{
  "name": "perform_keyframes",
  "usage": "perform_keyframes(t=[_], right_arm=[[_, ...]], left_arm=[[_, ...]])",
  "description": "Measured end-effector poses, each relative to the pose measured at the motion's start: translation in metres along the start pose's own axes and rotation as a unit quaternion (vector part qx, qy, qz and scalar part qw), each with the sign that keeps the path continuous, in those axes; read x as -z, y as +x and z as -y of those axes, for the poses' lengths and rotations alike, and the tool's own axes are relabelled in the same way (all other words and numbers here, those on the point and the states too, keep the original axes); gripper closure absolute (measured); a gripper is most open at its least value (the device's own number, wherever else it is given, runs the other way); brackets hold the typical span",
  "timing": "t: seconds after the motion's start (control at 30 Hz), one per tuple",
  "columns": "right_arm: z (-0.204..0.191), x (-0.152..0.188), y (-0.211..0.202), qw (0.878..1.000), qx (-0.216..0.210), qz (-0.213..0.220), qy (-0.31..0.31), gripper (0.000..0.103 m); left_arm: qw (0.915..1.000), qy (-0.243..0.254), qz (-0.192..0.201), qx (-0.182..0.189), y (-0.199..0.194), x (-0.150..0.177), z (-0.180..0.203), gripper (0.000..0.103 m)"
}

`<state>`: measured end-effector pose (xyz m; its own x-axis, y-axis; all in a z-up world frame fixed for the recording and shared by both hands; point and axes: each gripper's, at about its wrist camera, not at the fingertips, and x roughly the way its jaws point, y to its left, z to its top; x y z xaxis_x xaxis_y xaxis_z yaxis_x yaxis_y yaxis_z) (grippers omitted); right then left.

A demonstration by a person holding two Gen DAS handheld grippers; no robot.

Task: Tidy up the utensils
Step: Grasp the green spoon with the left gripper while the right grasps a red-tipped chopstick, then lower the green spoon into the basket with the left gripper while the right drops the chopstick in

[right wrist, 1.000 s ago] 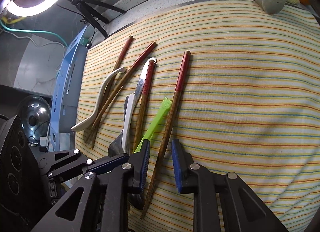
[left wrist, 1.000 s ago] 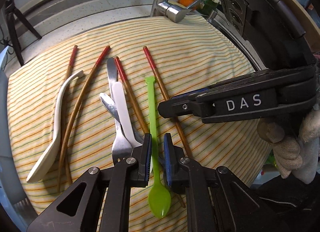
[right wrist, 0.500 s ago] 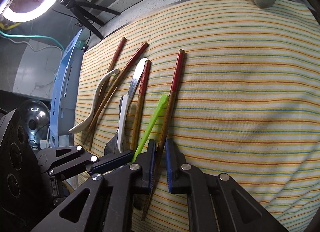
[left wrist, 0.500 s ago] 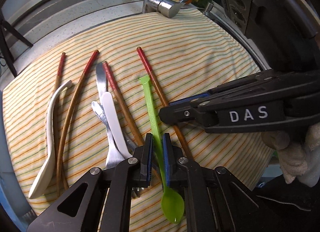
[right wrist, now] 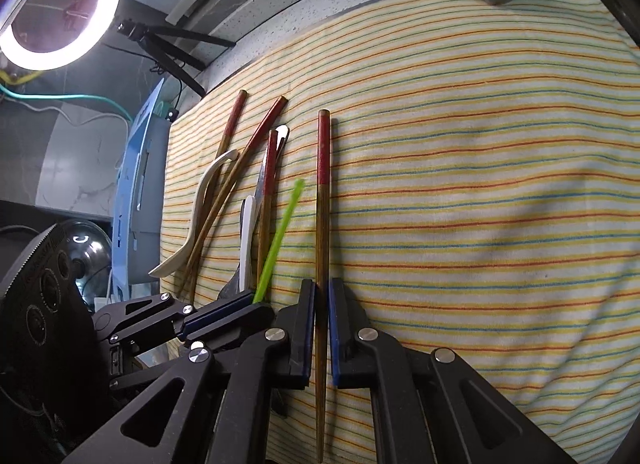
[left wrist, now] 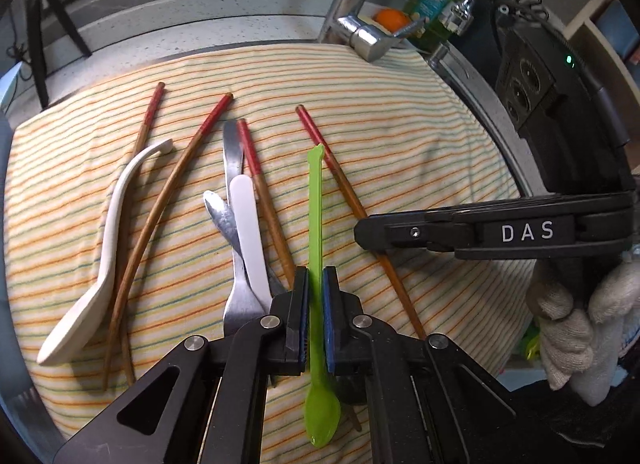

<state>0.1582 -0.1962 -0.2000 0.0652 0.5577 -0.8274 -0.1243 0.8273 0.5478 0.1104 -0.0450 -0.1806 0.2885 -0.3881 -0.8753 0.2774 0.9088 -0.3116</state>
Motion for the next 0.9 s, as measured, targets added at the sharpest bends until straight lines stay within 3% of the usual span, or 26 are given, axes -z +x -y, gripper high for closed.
perform_keyframes(t=[0.13, 0.47, 0.9], right_arm=[[0.003, 0.001, -0.008, 1.0, -0.006, 0.002, 0.018, 0.097], [-0.025, 0.0, -0.034, 0.999, -0.025, 0.029, -0.007, 0.097], [-0.111, -0.007, -0.027, 0.994, -0.071, 0.041, -0.073, 0.097]], left_arm=[[0.9996, -0.019, 0.02, 0.006, -0.013, 0.003, -0.004, 0.098], [0.9955, -0.055, 0.077, 0.007, -0.068, 0.017, -0.029, 0.098], [0.9829, -0.118, 0.137, -0.033, -0.128, 0.037, -0.092, 0.098]])
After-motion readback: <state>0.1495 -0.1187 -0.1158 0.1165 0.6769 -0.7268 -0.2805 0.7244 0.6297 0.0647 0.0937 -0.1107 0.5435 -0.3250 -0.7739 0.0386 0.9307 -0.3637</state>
